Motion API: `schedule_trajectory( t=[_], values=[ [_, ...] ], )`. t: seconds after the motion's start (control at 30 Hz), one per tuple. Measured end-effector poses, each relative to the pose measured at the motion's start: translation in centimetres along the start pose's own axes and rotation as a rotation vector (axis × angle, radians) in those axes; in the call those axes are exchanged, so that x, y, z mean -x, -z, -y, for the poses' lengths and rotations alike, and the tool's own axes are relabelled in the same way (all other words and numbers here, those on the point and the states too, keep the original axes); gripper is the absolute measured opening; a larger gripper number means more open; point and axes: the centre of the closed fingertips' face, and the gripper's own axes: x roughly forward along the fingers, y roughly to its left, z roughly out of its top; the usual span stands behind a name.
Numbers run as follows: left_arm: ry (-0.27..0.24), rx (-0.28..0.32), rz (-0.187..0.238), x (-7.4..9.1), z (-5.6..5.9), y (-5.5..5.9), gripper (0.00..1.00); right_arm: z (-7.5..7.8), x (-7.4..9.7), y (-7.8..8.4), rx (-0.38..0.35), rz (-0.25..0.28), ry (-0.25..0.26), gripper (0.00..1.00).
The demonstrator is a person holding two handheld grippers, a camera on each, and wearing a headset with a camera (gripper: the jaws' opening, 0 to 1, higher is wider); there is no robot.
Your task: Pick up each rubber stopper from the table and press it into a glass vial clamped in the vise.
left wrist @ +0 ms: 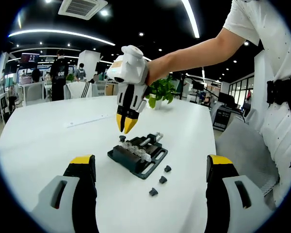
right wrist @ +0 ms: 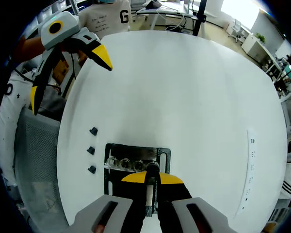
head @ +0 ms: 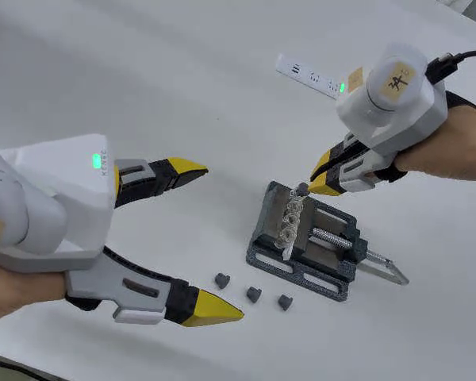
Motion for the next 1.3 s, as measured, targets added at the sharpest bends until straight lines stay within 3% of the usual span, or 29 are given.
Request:
schedule_trajectory(
  t=[0.7, 1.3],
  values=[
    [0.007, 0.003, -0.006, -0.1, 0.2, 0.2, 0.94, 0.0, -0.7, -0.1, -0.003, 0.011, -0.003, 0.01],
    [0.003, 0.012, 0.0, -0.1, 0.2, 0.2, 0.93, 0.0, -1.1, 0.0, -0.045, 0.022, -0.051, 0.01]
  ],
)
